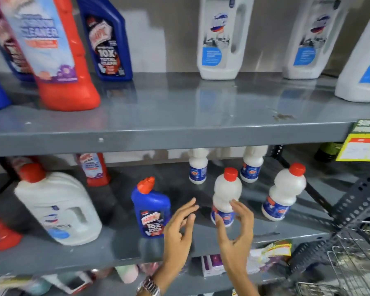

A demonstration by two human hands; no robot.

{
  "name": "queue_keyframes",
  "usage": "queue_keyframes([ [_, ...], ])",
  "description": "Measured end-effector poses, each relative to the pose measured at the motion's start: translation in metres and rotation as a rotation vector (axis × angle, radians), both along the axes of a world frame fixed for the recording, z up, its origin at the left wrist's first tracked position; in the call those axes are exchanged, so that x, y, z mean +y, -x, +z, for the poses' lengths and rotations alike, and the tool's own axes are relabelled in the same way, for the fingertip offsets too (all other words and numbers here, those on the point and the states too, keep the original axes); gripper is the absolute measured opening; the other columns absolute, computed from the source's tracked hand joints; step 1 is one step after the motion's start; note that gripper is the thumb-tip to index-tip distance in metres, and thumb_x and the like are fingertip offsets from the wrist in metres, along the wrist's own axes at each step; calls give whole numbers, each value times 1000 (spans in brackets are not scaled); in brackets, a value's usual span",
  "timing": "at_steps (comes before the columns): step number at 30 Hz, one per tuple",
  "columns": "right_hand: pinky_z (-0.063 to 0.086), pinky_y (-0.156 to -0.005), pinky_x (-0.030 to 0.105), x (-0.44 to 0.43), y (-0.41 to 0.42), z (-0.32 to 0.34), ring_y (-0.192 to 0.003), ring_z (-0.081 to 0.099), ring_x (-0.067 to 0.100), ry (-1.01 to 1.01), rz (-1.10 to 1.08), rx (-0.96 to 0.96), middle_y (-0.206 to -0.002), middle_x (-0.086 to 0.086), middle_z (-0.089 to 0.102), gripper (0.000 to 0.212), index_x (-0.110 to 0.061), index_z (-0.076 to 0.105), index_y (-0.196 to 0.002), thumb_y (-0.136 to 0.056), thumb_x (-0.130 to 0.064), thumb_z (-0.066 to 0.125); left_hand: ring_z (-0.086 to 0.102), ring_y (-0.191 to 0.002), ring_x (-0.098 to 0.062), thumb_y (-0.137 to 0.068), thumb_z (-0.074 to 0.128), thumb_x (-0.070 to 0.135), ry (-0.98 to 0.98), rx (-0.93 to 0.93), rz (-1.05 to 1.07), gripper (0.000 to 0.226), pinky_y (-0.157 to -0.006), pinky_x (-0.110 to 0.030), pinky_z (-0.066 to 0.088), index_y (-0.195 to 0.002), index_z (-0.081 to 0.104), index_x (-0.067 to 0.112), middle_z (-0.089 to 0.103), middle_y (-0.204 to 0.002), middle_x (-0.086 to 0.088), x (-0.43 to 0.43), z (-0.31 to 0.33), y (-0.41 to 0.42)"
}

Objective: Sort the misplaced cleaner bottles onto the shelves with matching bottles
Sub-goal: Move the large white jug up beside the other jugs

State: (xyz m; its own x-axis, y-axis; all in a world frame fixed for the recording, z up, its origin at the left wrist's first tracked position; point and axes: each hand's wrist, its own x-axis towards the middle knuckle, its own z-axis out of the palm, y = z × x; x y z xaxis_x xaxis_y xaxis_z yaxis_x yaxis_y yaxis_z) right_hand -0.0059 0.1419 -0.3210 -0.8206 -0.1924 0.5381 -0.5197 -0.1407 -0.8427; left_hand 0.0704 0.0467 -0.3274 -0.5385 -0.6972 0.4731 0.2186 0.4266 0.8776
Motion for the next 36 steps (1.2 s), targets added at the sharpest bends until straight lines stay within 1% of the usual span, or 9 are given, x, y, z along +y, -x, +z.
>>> queue_keyframes([
  [5, 48, -92, 40, -74, -79, 30, -112, 55, 19, -9, 274, 202, -113, 9, 58, 36, -21, 56, -112, -77, -21, 64, 60, -102, -5, -88, 50, 12, 189, 229, 448, 17, -89, -17, 45, -97, 62, 19, 65, -106, 7, -42, 39, -78],
  [9, 47, -95, 43, -141, -138, 54, -115, 53, 19, -79, 485, 279, -120, 6, 57, 44, -19, 50, -119, -78, -24, 66, 51, -113, -5, -89, 52, 10, 191, 291, 799, 24, -99, -26, 41, -111, 54, 20, 56, -117, -6, -104, 43, -151],
  [11, 46, -95, 41, -174, -157, 59, -114, 51, 21, -190, 543, 295, -122, 9, 56, 54, -16, 46, -124, -75, -24, 69, 45, -120, -5, -87, 55, 17, 146, 244, 883, 34, -104, -32, 38, -120, 49, 21, 49, -126, 4, -137, 38, -184],
  [14, 43, -99, 45, -212, -166, 57, -116, 51, 31, -366, 625, 200, -126, 16, 55, 68, -9, 45, -128, -66, -20, 71, 37, -130, -13, -81, 57, 36, 48, 86, 789, 59, -110, -49, 32, -133, 37, 17, 38, -138, 8, -177, 24, -214],
  [18, 39, -99, 30, -238, -169, 48, -121, 51, 31, -442, 664, 115, -131, 14, 53, 74, -10, 43, -131, -64, -6, 75, 27, -138, -18, -69, 61, 62, -90, -159, 532, 90, -114, -46, 25, -141, 22, 25, 25, -147, 6, -207, 18, -236],
  [21, 45, -99, 37, -240, -165, 43, -116, 55, 25, -396, 639, 64, -128, 9, 58, 70, -15, 46, -128, -65, -5, 76, 36, -133, -9, -76, 66, 39, -134, -220, 372, 77, -111, -34, 33, -140, 25, 26, 32, -145, 5, -213, 16, -236],
  [25, 49, -99, 49, -240, -165, 39, -116, 57, 21, -362, 656, 16, -129, 3, 60, 67, -27, 48, -124, -67, -11, 79, 54, -102, 17, -85, 61, 7, -182, -169, 302, 60, -85, -7, 46, -132, 31, 29, 46, -129, 12, -214, 17, -233],
  [32, 52, -94, 51, -225, -170, 45, -115, 58, 20, -333, 656, 18, -125, 0, 62, 68, -30, 50, -121, -63, -11, 80, 57, -103, 13, -83, 64, 13, -184, -124, 355, 60, -81, -8, 48, -133, 37, 32, 57, -122, 11, -195, 20, -238],
  [36, 54, -90, 48, -199, -174, 50, -113, 59, 17, -318, 607, 62, -124, -5, 63, 68, -34, 50, -122, -62, -22, 81, 57, -113, -3, -77, 69, 40, -144, -115, 381, 63, -89, -22, 52, -130, 36, 45, 57, -123, 12, -169, 26, -246],
])
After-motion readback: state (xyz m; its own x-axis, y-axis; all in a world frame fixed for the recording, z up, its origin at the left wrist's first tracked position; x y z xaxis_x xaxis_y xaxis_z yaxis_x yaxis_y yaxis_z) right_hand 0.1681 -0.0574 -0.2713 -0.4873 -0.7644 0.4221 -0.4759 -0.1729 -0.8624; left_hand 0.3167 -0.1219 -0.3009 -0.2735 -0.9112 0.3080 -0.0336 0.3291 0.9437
